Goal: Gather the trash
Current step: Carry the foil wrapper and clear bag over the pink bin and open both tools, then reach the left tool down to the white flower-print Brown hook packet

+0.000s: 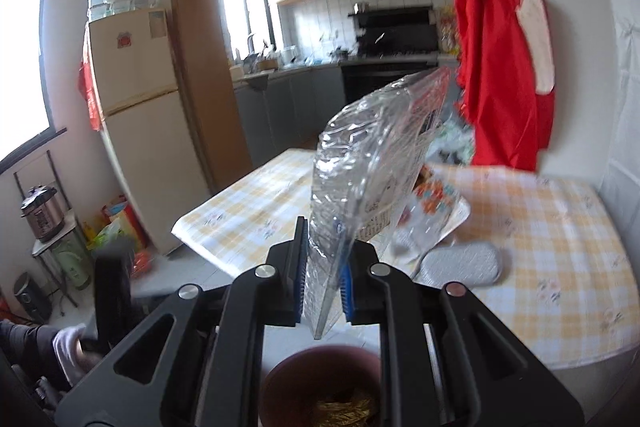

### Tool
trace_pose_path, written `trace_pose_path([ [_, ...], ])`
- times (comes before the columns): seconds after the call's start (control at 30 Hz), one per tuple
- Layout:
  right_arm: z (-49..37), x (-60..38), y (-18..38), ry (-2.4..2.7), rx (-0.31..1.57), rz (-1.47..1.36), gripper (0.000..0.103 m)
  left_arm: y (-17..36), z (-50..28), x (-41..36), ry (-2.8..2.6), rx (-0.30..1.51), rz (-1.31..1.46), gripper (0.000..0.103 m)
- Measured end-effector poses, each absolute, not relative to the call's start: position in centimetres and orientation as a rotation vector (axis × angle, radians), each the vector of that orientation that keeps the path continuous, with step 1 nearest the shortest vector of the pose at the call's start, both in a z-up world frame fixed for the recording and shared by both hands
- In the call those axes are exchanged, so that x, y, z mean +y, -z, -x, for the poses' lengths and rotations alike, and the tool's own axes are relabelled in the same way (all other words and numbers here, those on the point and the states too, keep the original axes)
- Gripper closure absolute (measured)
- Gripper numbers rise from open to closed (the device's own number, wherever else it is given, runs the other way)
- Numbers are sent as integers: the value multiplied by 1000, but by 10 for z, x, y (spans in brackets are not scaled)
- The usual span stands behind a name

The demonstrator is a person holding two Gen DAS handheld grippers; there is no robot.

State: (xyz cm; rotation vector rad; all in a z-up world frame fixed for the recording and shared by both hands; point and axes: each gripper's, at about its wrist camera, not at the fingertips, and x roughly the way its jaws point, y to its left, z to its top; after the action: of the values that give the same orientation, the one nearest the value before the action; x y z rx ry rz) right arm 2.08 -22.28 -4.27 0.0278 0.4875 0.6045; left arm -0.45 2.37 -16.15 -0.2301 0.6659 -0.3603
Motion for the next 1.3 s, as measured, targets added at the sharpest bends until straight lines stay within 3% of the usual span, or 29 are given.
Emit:
trace_pose_path([
  [0.1,-19,-214,59,-604,543,7,86,140,14,36,300,568,239,11],
  [0.2,-18,-204,74,-613,593,24,86,124,20,46,232,495,235,6],
  [0.63,-23,-176,106,-631,741,73,85,124,29,81,11,465,241,6],
  [0.73,-25,-172,112,-635,775,79,81,124,30,84,5,471,249,6],
  [0.9,-26,-169,116,-636,806,79,70,127,31,86,-4,480,259,6],
  [1.03,-27,-172,114,-609,791,77,53,127,30,86,-10,484,262,6],
  [1.17,-26,-178,109,-537,745,87,11,128,31,87,-12,486,261,6],
  [1.3,-30,-185,107,-467,726,94,6,128,32,86,-14,490,258,6],
])
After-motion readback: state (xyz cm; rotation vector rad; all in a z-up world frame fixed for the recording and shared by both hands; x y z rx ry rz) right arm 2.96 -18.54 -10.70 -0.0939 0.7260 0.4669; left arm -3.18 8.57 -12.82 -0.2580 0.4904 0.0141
